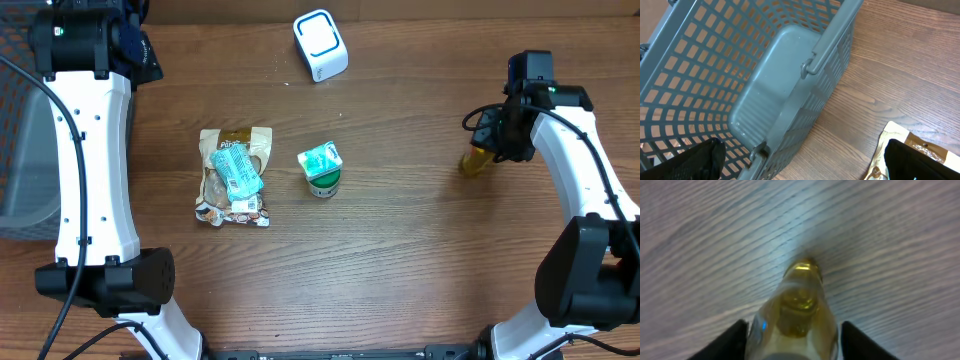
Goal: Scan the item barcode
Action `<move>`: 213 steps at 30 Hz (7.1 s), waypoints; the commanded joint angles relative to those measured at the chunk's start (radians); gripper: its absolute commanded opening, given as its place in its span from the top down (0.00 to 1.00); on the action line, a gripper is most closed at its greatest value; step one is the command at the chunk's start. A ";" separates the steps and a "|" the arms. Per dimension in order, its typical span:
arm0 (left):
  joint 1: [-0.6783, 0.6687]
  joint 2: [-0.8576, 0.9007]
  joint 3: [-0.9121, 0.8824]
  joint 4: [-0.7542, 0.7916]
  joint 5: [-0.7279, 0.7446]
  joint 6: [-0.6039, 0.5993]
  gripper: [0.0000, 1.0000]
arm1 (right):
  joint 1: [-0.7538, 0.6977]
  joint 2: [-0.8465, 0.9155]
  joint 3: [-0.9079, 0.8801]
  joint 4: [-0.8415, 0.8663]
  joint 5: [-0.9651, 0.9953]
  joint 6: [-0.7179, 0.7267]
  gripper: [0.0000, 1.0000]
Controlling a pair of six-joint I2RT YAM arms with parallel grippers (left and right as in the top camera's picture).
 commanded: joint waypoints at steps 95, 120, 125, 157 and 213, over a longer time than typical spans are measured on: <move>-0.001 -0.006 0.019 0.002 -0.019 0.018 0.00 | 0.763 -0.001 0.098 0.106 -0.043 1.001 0.49; -0.001 -0.006 0.019 0.002 -0.019 0.018 0.00 | 0.780 0.066 -0.029 0.227 0.036 1.150 0.57; -0.001 -0.006 0.019 0.002 -0.019 0.018 0.00 | 0.780 0.076 -0.029 0.224 0.037 1.149 0.71; -0.001 -0.006 0.019 0.002 -0.020 0.018 0.00 | 0.779 -0.050 0.018 0.037 0.024 0.511 0.96; -0.001 -0.006 0.019 0.002 -0.019 0.018 0.00 | 0.780 -0.039 -0.293 0.064 -0.108 0.520 0.96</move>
